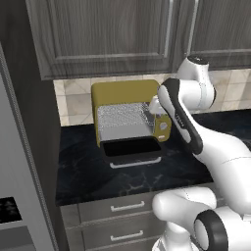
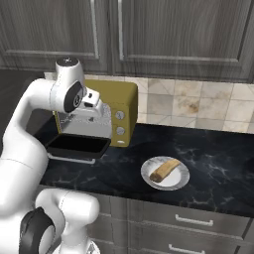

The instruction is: Pull the toaster oven rack outwards. Pick up the baguette from the plate and place it on the toaster oven rack. Close the toaster oven door fully and set the temperature to the lowest setting.

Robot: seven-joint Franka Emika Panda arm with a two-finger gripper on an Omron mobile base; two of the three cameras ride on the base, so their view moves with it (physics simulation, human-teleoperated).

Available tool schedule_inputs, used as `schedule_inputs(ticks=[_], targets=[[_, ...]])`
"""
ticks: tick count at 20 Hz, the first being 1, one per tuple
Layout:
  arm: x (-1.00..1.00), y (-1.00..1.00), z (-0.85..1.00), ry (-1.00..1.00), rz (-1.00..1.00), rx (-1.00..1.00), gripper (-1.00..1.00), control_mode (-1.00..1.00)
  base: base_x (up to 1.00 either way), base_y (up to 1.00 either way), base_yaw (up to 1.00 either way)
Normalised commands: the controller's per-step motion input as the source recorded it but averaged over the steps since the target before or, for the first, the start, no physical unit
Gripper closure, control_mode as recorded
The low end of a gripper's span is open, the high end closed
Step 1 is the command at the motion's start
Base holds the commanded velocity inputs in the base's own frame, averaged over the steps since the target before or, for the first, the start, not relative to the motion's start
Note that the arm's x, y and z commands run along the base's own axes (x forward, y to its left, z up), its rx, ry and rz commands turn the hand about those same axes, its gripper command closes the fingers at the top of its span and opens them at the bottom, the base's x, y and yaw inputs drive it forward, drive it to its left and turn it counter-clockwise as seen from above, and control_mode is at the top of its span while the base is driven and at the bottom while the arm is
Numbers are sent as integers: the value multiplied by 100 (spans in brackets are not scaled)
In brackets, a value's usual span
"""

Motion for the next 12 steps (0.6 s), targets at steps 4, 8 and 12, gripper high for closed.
schedule_inputs(ticks=[4, 8, 12], targets=[[0, 41, -5, 0, -4, 0, -100, -100, 0, 0, 0], [0, 34, -4, -3, -8, 0, -100, -100, 0, 0, 0], [0, 21, -17, -8, -8, 0, -100, -100, 0, 0, 0]])
